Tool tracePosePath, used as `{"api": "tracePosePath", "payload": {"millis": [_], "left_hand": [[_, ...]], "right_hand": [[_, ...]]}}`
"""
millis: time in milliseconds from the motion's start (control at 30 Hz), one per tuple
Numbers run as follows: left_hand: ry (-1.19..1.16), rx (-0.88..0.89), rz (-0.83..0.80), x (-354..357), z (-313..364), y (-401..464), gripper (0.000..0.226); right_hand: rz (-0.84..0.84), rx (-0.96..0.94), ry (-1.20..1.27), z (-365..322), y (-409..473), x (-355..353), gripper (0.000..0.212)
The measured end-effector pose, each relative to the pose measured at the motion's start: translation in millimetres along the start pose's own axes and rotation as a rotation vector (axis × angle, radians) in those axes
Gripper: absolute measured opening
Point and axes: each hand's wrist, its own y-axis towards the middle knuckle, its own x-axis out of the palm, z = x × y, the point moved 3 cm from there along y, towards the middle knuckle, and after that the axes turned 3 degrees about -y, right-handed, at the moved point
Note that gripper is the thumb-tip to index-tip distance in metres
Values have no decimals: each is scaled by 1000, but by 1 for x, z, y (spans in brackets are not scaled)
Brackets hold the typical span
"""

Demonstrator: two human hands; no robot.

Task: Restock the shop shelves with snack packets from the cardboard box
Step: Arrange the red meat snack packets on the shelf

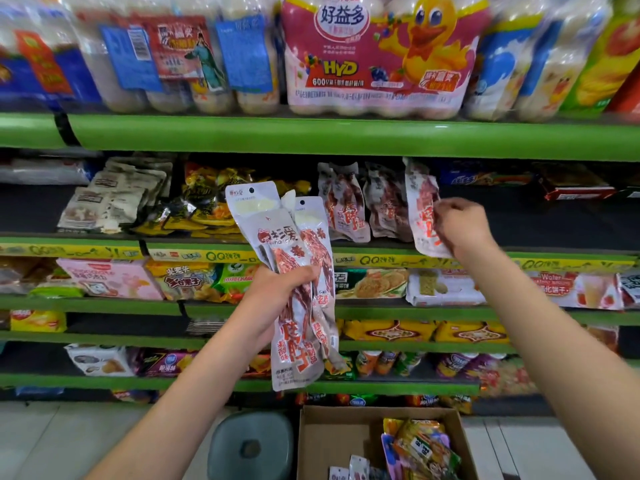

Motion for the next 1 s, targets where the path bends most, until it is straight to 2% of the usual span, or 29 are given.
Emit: {"api": "tracePosePath", "payload": {"millis": [67,133,333,500,533,600,667,733,767,833,933,1000], "left_hand": [[-7,3,-17,1,2,0,41],[-17,7,-18,2,3,-1,33],[-71,9,-41,0,3,-2,35],[-103,16,-20,-4,4,1,33],[-99,19,-24,-3,4,1,36],[-82,11,-39,0,6,0,57],[-70,5,-56,4,7,2,68],[-76,3,-78,6,6,6,58],[-87,-4,-86,7,6,7,52],[-115,-15,-97,12,5,7,43],[-175,-42,-134,21,1,7,23],[-191,-74,-168,27,-2,6,13]], "right_hand": [[18,-24,-104,-4,31,8,16],[15,-90,-265,-9,54,15,21],[-59,-175,-699,-15,79,21,31],[-105,-190,-898,-9,66,19,38],[-80,-214,-915,-11,62,17,39],[-6,-301,-885,-20,43,13,38],[29,-499,-824,-29,10,15,33],[-16,-710,-732,-27,-36,23,25],[-81,-738,-668,-22,-60,27,24],[-292,-574,-494,-8,-102,37,27],[-667,-83,-89,17,-153,57,19],[-823,173,216,33,-179,72,21]]}}
